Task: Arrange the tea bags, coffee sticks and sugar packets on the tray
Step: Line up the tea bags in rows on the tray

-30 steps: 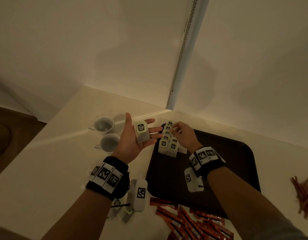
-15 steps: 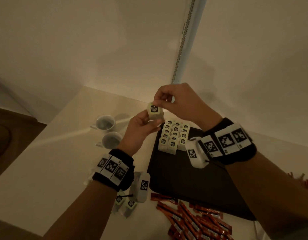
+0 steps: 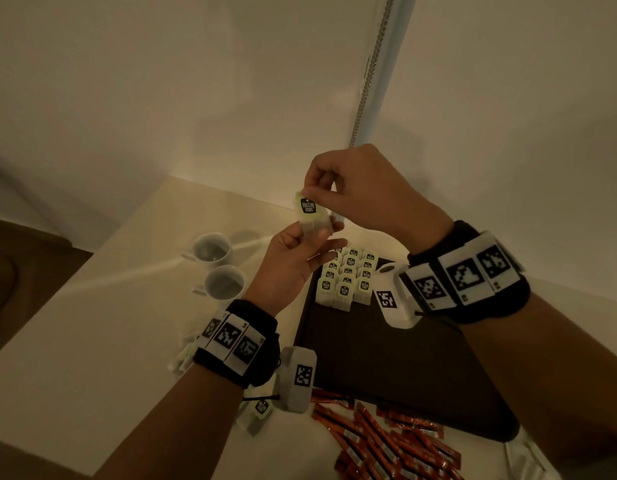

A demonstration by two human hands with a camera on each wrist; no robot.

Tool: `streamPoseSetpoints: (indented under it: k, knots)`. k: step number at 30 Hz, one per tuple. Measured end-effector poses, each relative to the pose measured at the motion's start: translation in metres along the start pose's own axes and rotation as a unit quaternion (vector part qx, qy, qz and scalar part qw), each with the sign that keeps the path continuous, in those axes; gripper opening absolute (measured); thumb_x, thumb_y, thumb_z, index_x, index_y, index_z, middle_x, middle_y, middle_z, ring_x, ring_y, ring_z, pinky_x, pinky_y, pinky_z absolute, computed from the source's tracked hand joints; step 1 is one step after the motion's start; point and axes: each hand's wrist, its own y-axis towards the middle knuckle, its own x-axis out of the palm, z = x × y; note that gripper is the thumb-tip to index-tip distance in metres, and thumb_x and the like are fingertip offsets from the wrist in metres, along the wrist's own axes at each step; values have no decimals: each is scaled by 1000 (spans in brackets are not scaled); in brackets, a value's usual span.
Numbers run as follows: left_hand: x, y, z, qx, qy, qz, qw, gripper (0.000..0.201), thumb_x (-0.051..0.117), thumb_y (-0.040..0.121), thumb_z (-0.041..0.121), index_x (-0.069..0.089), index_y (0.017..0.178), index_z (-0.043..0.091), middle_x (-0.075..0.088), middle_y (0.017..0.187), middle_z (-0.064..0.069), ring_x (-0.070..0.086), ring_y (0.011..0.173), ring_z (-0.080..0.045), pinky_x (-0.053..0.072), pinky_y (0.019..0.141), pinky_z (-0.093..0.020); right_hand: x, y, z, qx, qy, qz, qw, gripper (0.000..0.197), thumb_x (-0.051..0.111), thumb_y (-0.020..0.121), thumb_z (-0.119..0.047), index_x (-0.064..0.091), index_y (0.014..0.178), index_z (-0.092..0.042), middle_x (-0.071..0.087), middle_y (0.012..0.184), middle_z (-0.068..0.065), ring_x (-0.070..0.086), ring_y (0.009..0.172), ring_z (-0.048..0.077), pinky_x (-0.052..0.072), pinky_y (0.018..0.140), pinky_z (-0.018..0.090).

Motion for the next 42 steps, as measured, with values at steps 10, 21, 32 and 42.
streamPoseSetpoints:
  k: [10, 21, 32, 42]
  knots:
    - [0, 8, 8, 94, 58, 66, 992, 11, 62, 87, 15, 66, 96, 12, 72, 84, 2, 68, 81, -14, 54, 75, -25, 9, -10, 6, 25, 103, 6, 994, 3, 67, 85, -21, 67, 81, -21, 65, 76, -8, 57, 69, 10, 44, 65, 15]
    - [0, 6, -8, 85, 54, 83, 991, 14, 61, 79, 23, 71, 88, 19, 74, 82, 3, 69, 83, -11, 52, 73, -21, 10, -18, 20, 53, 148, 69, 985, 4, 68, 85, -21, 68, 82, -19, 61, 72, -16, 54, 66, -2, 43, 66, 10]
    - [-47, -27, -15, -21, 230, 112, 967, 18, 57, 92, 17, 64, 107, 16, 72, 104, 1, 69, 94, -19, 52, 78, -27, 43, -74, 83, 217, 166, 2, 962, 5, 63, 88, -9, 64, 86, -13, 65, 76, -4, 60, 59, 1, 50, 55, 12]
    - [-143, -141, -19, -155, 324, 217, 908, 16, 55, 92, 5, 70, 97, 9, 72, 88, -14, 63, 80, -27, 51, 68, -26, 129, -144, 167, 399, 147, -179, 887, 15, 56, 91, -11, 59, 106, -10, 62, 106, 5, 58, 82, 9, 46, 64, 16]
